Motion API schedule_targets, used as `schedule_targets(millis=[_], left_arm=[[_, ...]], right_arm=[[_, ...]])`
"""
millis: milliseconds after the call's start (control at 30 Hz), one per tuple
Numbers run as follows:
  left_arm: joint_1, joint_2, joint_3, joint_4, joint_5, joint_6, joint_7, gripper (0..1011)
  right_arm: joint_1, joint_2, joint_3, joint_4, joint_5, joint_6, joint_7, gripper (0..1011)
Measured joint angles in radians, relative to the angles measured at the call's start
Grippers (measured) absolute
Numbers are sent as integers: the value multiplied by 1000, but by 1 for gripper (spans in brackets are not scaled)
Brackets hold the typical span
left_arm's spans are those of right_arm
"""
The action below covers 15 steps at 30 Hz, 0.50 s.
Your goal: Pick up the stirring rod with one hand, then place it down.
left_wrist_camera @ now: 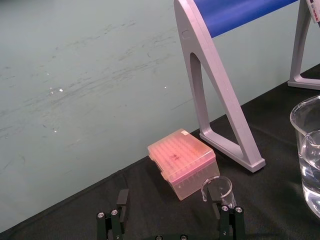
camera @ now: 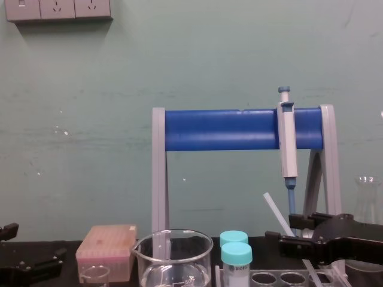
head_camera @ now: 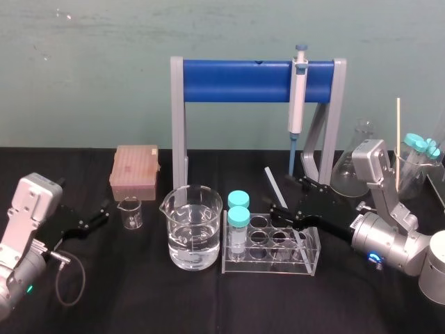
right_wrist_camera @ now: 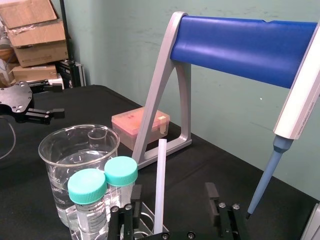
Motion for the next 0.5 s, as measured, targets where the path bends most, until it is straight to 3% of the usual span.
schedule_targets(millis=[500], left_arm=[[0,0,0,0,0,0,0,1000]], right_arm=[[0,1,0,0,0,-1,0,367]])
